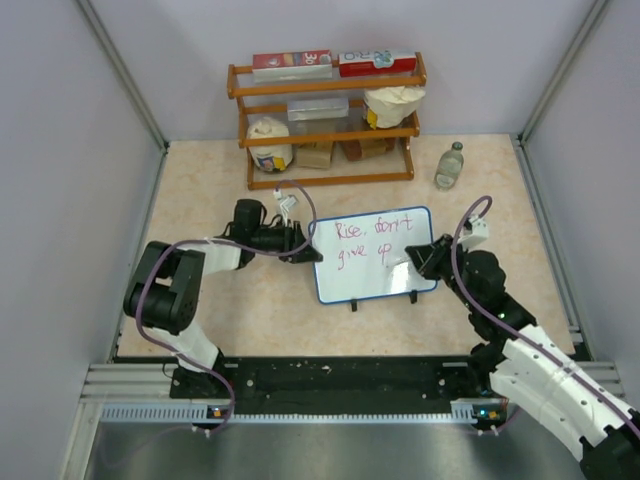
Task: Write a sentence on the whiteboard
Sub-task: Put down the whiteboard on the whiteboard stand.
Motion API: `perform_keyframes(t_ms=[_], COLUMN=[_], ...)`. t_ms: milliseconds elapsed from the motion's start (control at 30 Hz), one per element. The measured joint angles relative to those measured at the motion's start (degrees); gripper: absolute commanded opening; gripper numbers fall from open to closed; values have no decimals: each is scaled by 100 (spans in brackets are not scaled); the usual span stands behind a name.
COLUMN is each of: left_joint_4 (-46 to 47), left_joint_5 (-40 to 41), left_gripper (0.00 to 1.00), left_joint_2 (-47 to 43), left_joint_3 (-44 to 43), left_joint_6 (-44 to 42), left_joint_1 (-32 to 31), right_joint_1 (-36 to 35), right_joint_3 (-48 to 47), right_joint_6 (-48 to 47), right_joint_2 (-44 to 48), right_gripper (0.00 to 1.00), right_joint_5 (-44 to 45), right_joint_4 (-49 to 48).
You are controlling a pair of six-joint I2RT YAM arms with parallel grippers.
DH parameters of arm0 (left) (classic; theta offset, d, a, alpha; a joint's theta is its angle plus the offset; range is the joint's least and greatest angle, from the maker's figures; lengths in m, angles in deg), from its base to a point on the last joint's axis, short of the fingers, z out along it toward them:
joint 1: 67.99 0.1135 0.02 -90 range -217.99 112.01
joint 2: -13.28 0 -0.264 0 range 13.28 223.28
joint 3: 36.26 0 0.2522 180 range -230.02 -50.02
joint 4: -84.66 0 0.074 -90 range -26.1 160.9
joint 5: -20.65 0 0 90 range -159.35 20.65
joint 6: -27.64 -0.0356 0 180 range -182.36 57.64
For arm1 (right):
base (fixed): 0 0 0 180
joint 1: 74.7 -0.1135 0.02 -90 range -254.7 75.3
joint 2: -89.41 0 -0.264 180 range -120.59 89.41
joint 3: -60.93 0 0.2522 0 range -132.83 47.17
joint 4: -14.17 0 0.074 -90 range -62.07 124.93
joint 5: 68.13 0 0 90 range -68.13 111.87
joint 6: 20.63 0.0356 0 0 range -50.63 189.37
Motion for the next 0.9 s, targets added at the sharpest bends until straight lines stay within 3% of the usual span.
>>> perform_keyframes(t_ms=[33, 167, 433, 733, 900], left_joint_4=[7, 46, 275, 114, -240], left_joint_5=[81, 516, 1591, 3021, 3512], left_gripper=[67, 80, 98, 99, 99], left_joint_2=[-31, -463, -1934, -4122, -4854], left_joint_3=[61, 437, 1104, 1495, 1495], left_joint_6=[-11, -59, -87, 103, 219], left_joint_1=[0, 0, 2, 7, 7], right_joint_1=[0, 0, 2, 2, 2], right_joint_3=[28, 68, 68, 280, 758], right_joint_6=[20, 105, 192, 501, 809], right_joint_2=[66, 369, 822, 975, 1248], right_gripper=[0, 0, 0, 0, 4], right_joint_5=[-35, -131, -343, -979, -1290], right_joint_4=[31, 243, 741, 1445, 1823])
